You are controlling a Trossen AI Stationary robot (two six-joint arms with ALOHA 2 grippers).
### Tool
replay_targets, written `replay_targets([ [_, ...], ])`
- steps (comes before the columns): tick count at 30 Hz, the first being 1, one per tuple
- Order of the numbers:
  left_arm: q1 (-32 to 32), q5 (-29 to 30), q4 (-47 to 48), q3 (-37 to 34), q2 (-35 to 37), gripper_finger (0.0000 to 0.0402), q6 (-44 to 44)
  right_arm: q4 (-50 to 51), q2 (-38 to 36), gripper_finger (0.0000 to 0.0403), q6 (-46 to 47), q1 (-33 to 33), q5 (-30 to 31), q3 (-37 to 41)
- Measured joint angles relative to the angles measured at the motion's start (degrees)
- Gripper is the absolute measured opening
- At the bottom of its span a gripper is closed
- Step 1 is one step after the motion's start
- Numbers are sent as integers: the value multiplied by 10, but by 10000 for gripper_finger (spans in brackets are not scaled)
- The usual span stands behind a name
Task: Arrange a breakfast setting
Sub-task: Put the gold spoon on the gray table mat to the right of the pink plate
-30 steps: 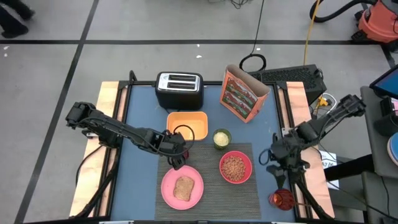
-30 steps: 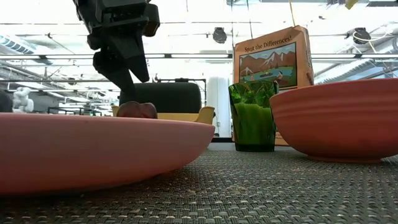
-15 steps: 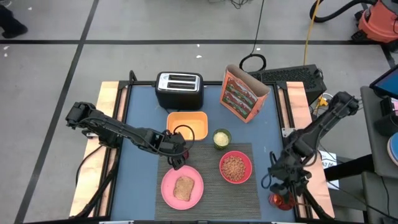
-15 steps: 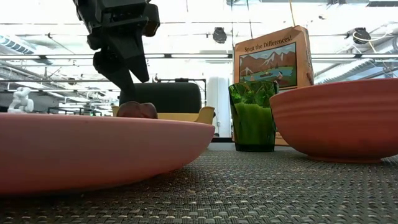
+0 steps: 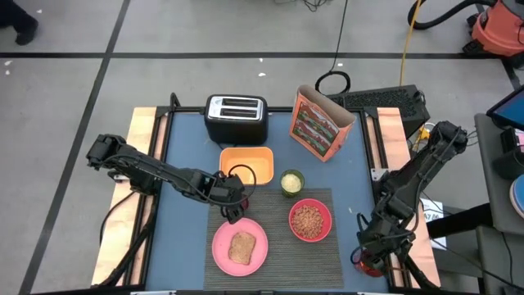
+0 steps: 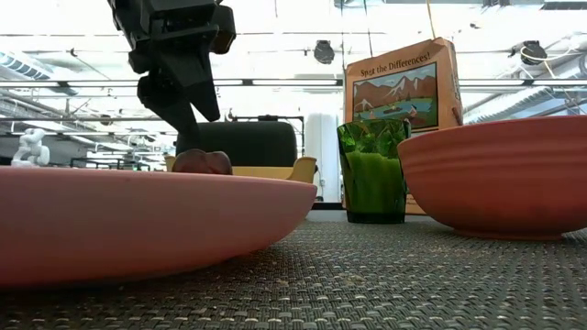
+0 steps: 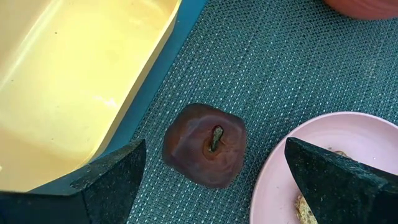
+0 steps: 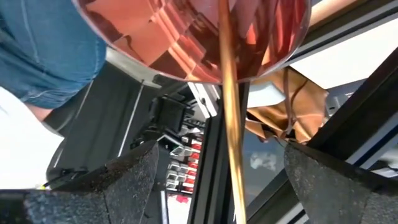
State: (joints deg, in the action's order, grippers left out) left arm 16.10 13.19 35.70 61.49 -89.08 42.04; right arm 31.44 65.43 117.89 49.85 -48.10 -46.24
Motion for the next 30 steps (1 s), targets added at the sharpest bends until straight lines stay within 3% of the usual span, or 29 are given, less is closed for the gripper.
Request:
replay_targets([
  [12,0,0,0,0,0,388,0,-24,21,317,0,24,2,0],
  [30,0,0,0,0,0,388,0,-25,21,153,0,24,0,0],
])
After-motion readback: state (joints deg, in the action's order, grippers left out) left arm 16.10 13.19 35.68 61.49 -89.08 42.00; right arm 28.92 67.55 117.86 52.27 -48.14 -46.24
